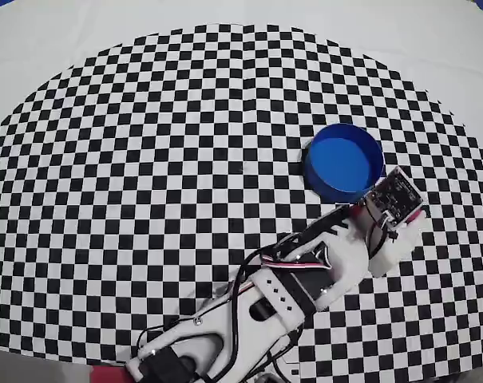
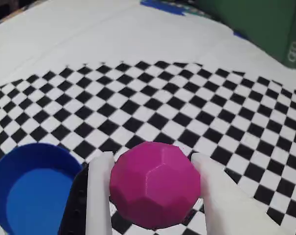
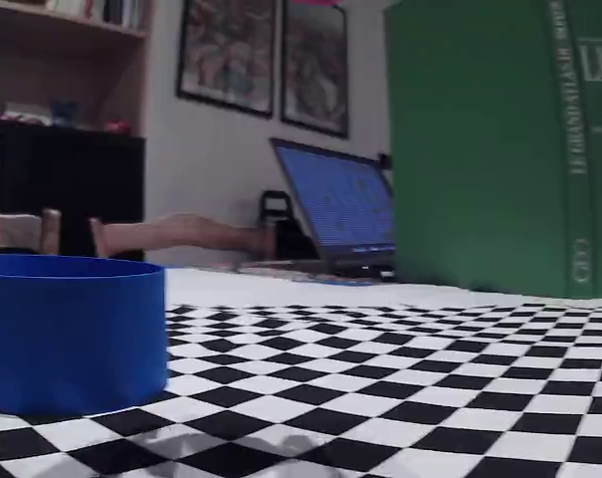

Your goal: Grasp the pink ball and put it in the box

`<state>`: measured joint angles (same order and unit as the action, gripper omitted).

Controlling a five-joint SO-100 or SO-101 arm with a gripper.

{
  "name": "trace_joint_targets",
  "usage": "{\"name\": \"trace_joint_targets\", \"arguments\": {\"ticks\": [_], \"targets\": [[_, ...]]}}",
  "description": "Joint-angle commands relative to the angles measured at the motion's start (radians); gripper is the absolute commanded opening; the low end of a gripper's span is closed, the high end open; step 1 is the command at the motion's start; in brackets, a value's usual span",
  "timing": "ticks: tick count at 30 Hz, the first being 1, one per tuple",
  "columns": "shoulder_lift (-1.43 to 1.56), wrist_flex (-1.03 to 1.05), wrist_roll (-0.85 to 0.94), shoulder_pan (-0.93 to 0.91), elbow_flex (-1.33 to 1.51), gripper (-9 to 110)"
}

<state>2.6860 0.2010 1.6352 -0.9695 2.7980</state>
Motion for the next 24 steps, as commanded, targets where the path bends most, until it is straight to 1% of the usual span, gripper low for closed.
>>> {"name": "trace_joint_targets", "arguments": {"ticks": [1, 24], "targets": [[0.038, 0.005, 0.003, 0.041, -0.028, 0], [0.028, 0.005, 0.005, 0.250, 0.002, 0]]}}
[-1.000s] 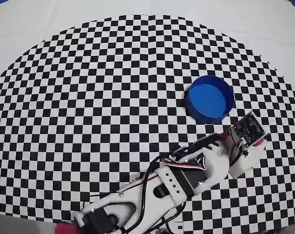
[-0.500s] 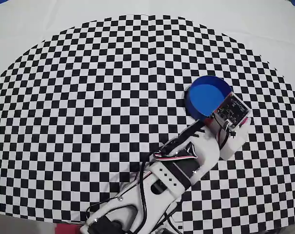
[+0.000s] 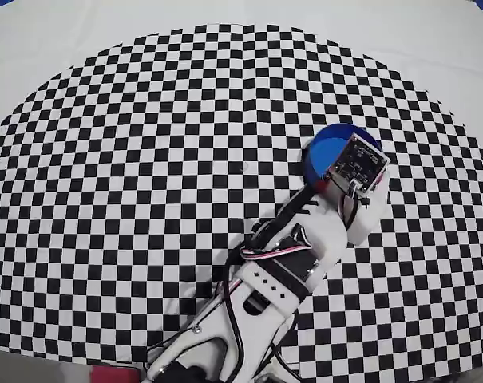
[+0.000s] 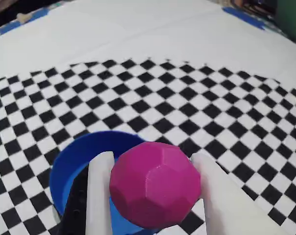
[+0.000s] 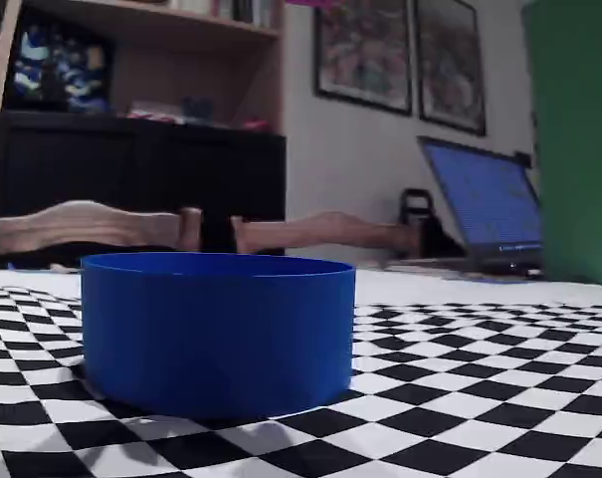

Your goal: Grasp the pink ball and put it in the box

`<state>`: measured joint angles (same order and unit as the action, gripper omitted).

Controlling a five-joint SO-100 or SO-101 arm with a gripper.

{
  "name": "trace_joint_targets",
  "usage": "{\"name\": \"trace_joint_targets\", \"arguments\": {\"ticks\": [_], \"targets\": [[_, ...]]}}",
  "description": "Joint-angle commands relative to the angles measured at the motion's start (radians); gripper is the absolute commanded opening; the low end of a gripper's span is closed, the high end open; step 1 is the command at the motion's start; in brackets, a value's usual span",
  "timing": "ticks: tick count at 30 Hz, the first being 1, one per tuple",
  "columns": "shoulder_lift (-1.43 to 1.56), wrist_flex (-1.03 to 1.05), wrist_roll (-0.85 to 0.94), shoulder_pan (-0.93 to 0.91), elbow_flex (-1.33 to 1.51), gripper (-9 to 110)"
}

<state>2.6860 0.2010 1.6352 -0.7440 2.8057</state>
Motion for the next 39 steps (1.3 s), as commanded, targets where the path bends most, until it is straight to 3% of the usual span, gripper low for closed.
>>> {"name": "trace_joint_targets", "arguments": {"ticks": [1, 17, 39], "targets": [[0.026, 0.005, 0.003, 0.034, -0.005, 0], [0.020, 0.005, -0.002, 0.127, 0.008, 0], [-0.054, -0.032, 0.006, 0.123, -0.002, 0]]}}
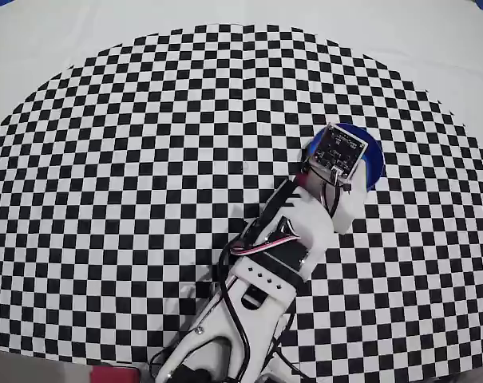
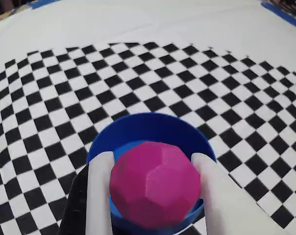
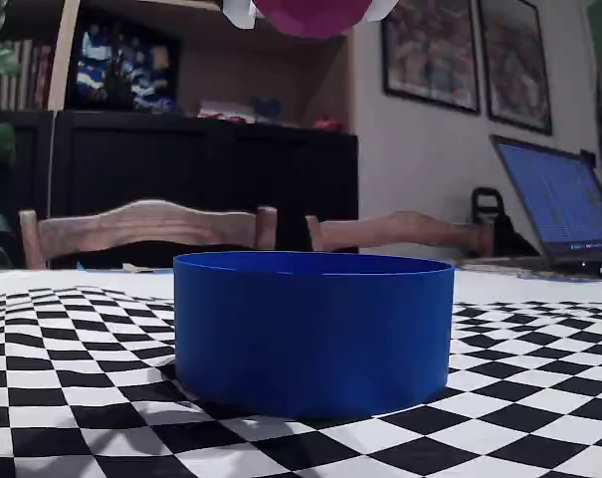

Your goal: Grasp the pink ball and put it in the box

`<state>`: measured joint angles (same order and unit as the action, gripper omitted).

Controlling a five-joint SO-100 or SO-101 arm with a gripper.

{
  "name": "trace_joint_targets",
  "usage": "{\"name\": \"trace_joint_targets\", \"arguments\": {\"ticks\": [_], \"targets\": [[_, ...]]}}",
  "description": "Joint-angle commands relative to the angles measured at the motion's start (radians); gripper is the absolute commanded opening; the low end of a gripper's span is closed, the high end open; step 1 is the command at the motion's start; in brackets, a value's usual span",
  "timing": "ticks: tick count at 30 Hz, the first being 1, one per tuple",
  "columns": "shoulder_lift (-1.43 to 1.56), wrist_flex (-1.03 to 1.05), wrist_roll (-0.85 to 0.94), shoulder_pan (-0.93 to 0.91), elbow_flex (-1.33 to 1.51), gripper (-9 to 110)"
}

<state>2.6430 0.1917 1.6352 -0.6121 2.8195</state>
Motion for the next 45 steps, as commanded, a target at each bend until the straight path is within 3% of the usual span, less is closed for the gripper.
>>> {"name": "trace_joint_targets", "arguments": {"ticks": [1, 45], "targets": [[-0.020, -0.029, 0.006, -0.011, -0.015, 0], [-0.500, -0.268, 0.008, -0.015, -0.184, 0]]}}
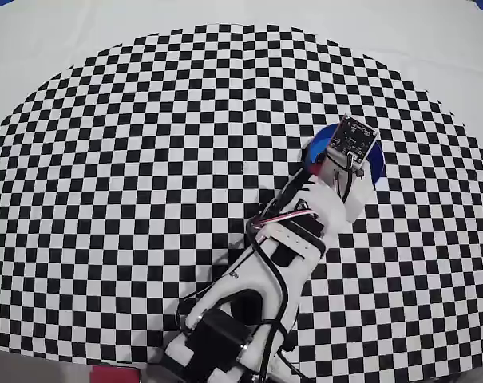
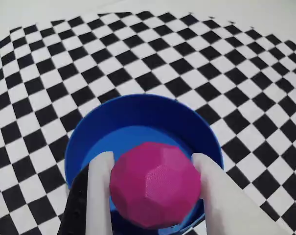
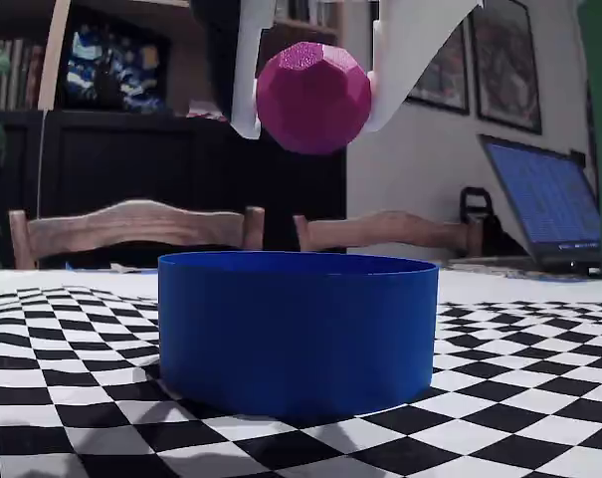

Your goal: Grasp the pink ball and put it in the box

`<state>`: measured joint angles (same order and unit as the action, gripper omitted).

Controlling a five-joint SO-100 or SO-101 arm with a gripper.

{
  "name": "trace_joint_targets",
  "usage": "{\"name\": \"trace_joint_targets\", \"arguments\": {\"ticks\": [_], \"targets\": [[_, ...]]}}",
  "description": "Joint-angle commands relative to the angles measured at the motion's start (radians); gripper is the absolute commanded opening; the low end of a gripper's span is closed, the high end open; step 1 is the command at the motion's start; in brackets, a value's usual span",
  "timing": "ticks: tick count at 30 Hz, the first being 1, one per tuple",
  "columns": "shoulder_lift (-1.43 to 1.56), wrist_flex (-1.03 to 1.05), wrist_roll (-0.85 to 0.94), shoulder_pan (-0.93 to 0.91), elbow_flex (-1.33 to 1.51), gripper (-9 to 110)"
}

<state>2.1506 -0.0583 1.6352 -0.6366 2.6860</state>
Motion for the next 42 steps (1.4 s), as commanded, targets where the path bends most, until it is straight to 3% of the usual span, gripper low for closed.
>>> {"name": "trace_joint_targets", "arguments": {"ticks": [1, 42], "targets": [[-0.015, -0.021, 0.008, 0.012, -0.055, 0], [-0.284, -0.089, 0.008, 0.031, -0.202, 0]]}}
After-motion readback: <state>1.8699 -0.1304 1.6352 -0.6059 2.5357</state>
